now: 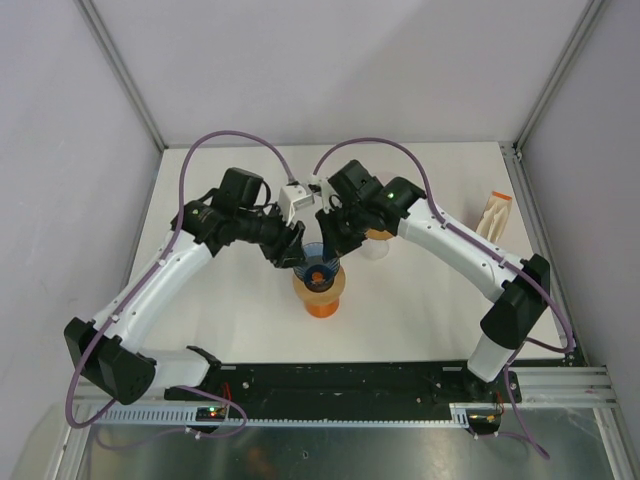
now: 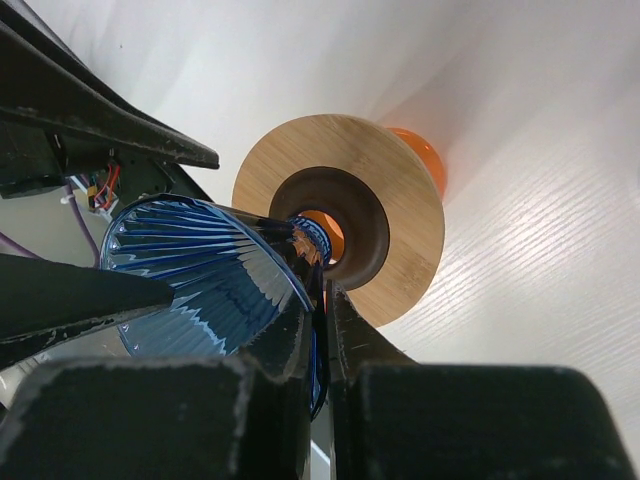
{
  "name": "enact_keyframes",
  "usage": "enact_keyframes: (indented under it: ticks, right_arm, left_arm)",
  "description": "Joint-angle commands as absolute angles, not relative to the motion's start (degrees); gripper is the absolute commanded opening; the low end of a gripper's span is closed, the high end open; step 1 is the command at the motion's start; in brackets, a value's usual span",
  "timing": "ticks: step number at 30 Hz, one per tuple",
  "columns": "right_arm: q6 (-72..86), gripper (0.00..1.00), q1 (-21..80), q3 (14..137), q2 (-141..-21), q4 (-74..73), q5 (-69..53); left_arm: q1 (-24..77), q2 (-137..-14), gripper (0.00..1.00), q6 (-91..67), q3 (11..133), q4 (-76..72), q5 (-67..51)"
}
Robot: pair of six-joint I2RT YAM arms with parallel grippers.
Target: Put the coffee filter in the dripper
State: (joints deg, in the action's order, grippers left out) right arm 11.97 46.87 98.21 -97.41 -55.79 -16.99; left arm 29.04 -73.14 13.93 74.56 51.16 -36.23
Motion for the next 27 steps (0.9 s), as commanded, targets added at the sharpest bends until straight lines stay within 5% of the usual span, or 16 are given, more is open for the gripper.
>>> enact_keyframes:
  ticks: [1,17,27]
  right_arm:
    - [11.4,0.0,46.1,98.5,-96.4,-55.2,-17.5]
    - [9.3,0.0,45.2,106.1,-98.9,-59.3,-17.4]
    - [8.9,0.0,44.2,105.3,-100.5,-57.5,-20.0]
  left_arm:
    - [29.4,-73.3,0.53,12.9,74.5,49.0,-37.7]
    - [29.3,-74.2,0.08,12.1,75.6,48.9,-41.4]
    - [29.3,-74.4,0.0,12.4,74.8,48.9,-41.0]
